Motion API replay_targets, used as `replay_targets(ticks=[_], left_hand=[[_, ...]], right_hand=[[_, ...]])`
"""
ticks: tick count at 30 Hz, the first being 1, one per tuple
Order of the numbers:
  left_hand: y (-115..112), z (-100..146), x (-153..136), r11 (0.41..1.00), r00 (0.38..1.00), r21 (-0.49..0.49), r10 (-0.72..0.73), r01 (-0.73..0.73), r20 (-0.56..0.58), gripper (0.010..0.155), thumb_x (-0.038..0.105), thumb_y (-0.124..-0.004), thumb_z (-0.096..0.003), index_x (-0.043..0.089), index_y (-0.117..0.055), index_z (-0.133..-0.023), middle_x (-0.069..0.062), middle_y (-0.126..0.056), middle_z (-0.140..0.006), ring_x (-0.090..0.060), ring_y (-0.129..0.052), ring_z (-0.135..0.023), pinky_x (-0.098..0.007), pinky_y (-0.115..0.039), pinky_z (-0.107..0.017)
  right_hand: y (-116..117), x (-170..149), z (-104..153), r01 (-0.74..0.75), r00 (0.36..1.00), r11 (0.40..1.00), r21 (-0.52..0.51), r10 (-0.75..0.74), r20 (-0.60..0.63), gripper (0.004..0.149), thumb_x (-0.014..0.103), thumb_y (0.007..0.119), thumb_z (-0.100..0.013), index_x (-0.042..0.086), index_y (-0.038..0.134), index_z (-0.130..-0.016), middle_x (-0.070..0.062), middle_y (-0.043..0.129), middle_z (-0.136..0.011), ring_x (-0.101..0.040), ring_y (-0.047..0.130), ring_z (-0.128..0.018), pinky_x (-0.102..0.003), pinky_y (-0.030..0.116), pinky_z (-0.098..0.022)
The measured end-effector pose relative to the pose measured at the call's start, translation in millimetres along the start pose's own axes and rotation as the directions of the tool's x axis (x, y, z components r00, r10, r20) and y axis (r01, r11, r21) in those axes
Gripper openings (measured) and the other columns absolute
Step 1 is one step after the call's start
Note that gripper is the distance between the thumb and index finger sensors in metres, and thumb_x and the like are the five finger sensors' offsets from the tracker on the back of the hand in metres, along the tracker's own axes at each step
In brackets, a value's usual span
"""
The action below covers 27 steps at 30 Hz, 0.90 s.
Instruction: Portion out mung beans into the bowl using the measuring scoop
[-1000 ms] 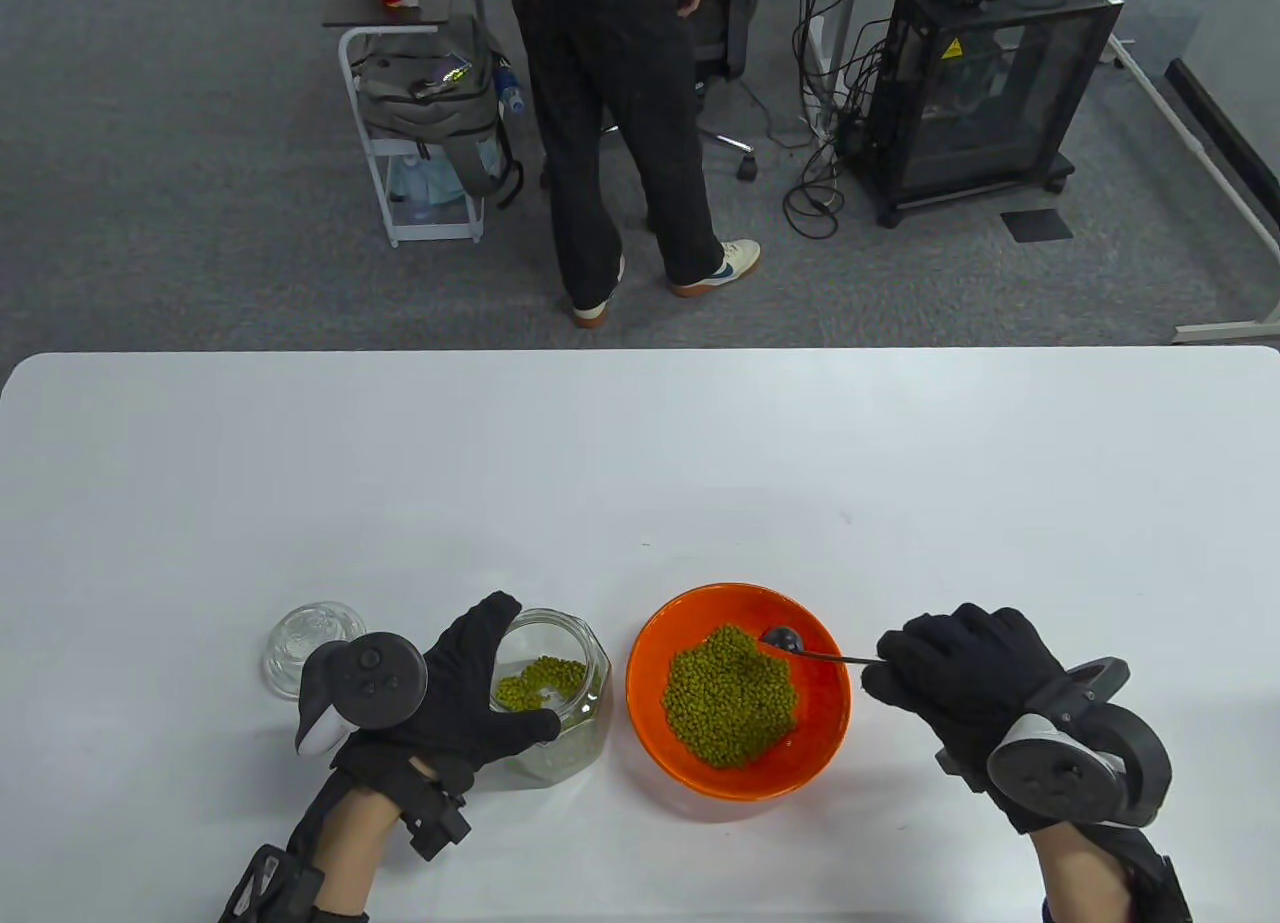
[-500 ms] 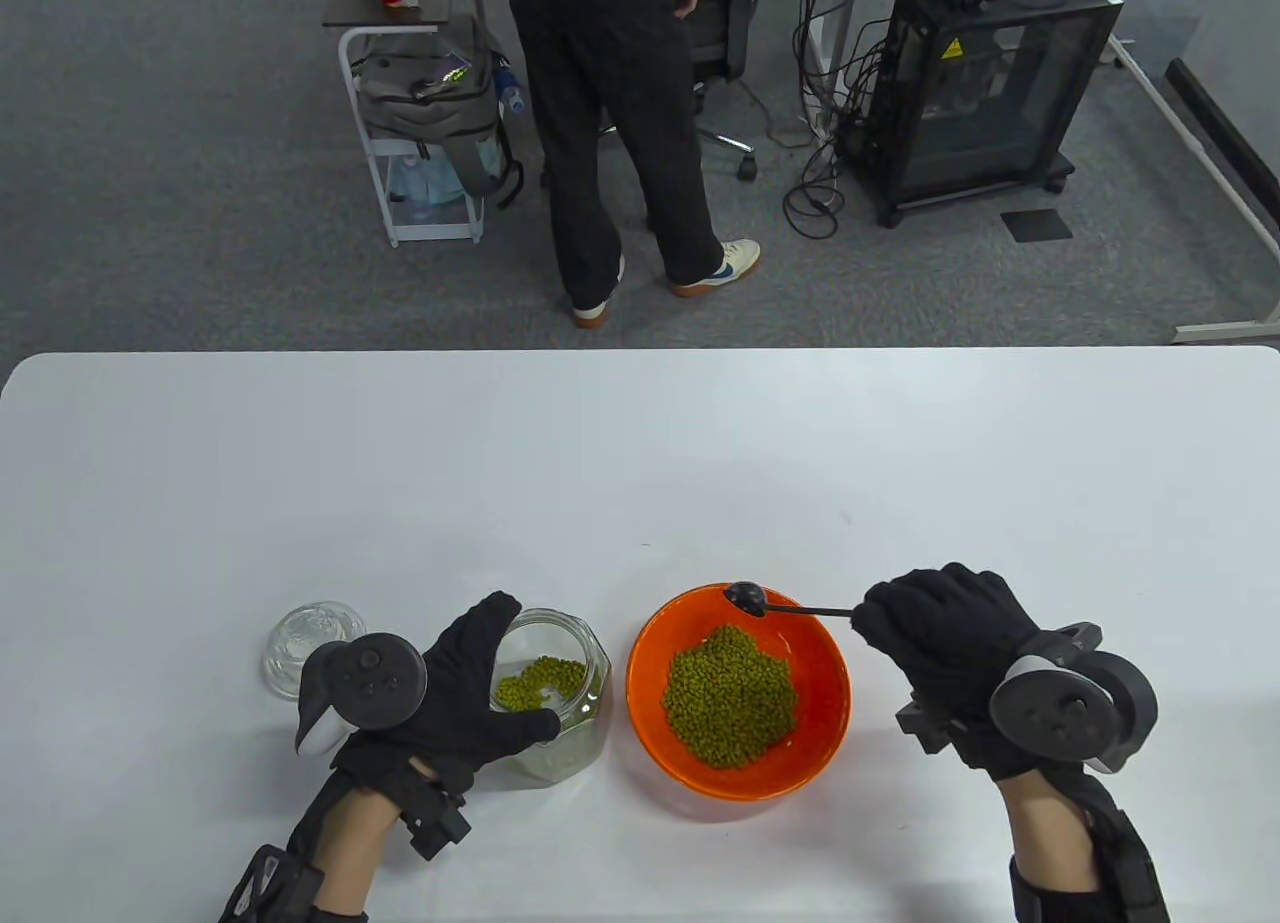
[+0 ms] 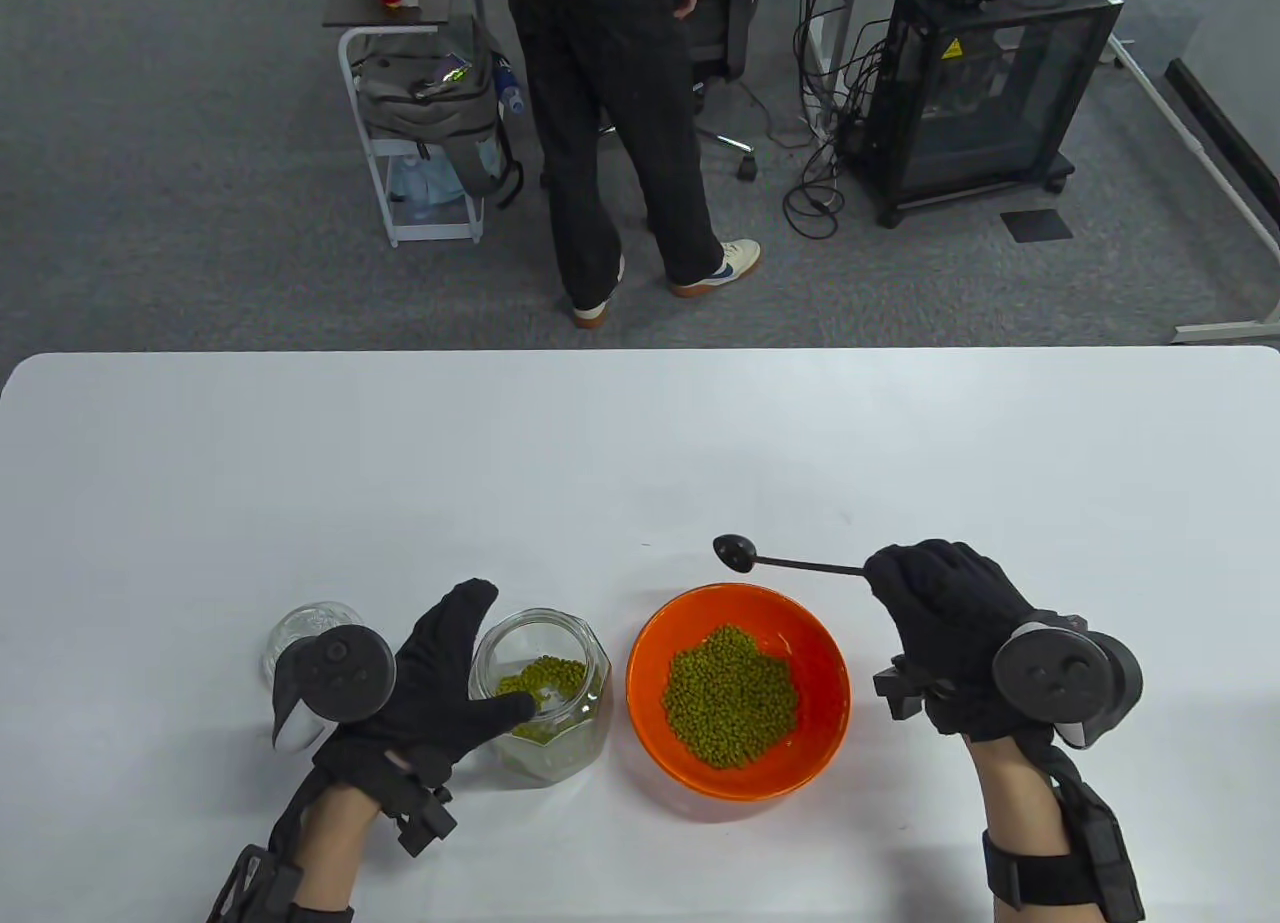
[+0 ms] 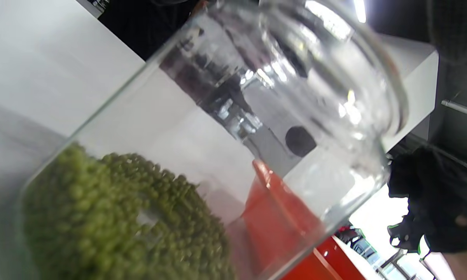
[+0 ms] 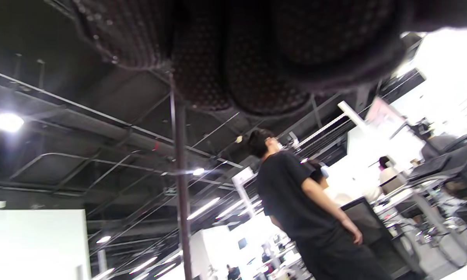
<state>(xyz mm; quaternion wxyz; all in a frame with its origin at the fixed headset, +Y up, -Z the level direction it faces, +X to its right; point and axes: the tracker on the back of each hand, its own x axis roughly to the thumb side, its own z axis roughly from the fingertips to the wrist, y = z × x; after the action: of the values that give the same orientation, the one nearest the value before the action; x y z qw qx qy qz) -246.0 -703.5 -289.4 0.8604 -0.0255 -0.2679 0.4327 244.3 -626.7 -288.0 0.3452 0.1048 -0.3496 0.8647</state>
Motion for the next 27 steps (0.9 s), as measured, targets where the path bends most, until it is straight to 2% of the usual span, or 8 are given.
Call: replay_targets(ticks=[4, 11, 21, 27], left_hand=[[19, 8, -4, 0.996, 1.000, 0.085, 0.028, -0.028, 0.001, 0.113, 0.083, -0.073, -0.0463, 0.006, -0.022, -0.112, -0.029, -0.024, -0.117, -0.061, -0.034, -0.108, -0.079, -0.036, -0.072], [40, 20, -14, 0.988, 0.997, 0.140, -0.054, 0.062, -0.061, 0.112, 0.083, -0.071, -0.0468, 0.006, -0.023, -0.112, -0.029, -0.024, -0.117, -0.061, -0.034, -0.108, -0.079, -0.036, -0.072], [50, 27, -30, 0.981, 0.983, 0.137, -0.116, 0.136, -0.144, 0.110, 0.084, -0.070, -0.0473, 0.007, -0.026, -0.113, -0.029, -0.025, -0.117, -0.062, -0.034, -0.107, -0.079, -0.034, -0.072], [58, 33, -34, 0.954, 0.948, 0.142, -0.229, 0.264, -0.221, 0.107, 0.086, -0.066, -0.0476, 0.009, -0.030, -0.114, -0.028, -0.023, -0.118, -0.062, -0.025, -0.107, -0.080, -0.027, -0.071]], right_hand=[[-4, -13, 6, -0.061, 0.995, 0.996, -0.068, 0.055, -0.087, 0.042, 0.047, 0.081, -0.046, 0.012, 0.098, -0.062, -0.012, 0.103, -0.052, -0.026, 0.100, -0.028, -0.041, 0.086, -0.024], [-3, -28, 12, -0.137, 0.981, 0.988, -0.077, 0.125, -0.151, 0.042, 0.045, 0.080, -0.047, 0.010, 0.097, -0.064, -0.014, 0.102, -0.054, -0.026, 0.100, -0.029, -0.041, 0.087, -0.024], [7, -55, 20, -0.289, 0.923, 0.956, -0.040, 0.268, -0.278, 0.043, 0.043, 0.080, -0.048, 0.008, 0.096, -0.067, -0.015, 0.102, -0.056, -0.026, 0.101, -0.029, -0.040, 0.087, -0.024], [16, -66, 25, -0.358, 0.885, 0.934, -0.011, 0.335, -0.324, 0.043, 0.044, 0.081, -0.048, 0.009, 0.097, -0.067, -0.015, 0.102, -0.056, -0.027, 0.101, -0.030, -0.040, 0.088, -0.024]])
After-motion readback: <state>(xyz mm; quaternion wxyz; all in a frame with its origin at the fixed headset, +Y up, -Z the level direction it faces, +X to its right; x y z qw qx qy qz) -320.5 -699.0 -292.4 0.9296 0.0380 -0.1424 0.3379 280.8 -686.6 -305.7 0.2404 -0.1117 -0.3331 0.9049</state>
